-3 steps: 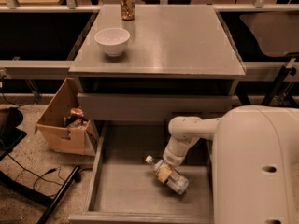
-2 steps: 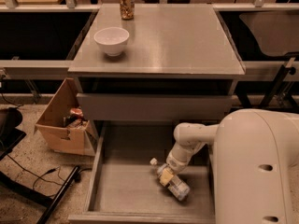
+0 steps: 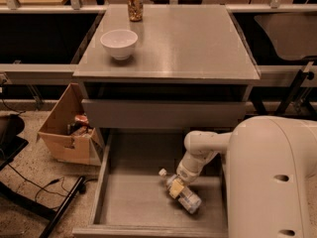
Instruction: Place blue plastic bottle into middle drawer
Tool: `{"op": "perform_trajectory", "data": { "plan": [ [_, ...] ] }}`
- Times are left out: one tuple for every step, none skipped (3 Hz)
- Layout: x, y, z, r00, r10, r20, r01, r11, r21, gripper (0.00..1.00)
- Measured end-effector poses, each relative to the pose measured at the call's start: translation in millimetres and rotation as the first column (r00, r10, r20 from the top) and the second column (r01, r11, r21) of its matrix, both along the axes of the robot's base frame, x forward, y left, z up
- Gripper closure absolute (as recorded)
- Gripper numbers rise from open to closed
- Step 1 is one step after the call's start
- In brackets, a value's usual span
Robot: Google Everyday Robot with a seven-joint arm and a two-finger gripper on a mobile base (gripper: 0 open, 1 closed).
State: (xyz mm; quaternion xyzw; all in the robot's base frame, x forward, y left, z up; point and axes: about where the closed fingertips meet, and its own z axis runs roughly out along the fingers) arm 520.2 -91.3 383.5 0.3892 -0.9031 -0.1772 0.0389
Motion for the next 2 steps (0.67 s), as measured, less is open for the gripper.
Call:
{"op": "perform_trajectory", "data": {
  "plan": [
    [0.0, 0.0, 0.0, 1.0000, 0.000, 0.000, 0.000, 1.000, 0.000, 0.05],
    [-3.0, 2.2, 0.1, 0.9998, 0.021, 0.000, -0.021, 0.999, 0.024, 0.00]
  ]
}}
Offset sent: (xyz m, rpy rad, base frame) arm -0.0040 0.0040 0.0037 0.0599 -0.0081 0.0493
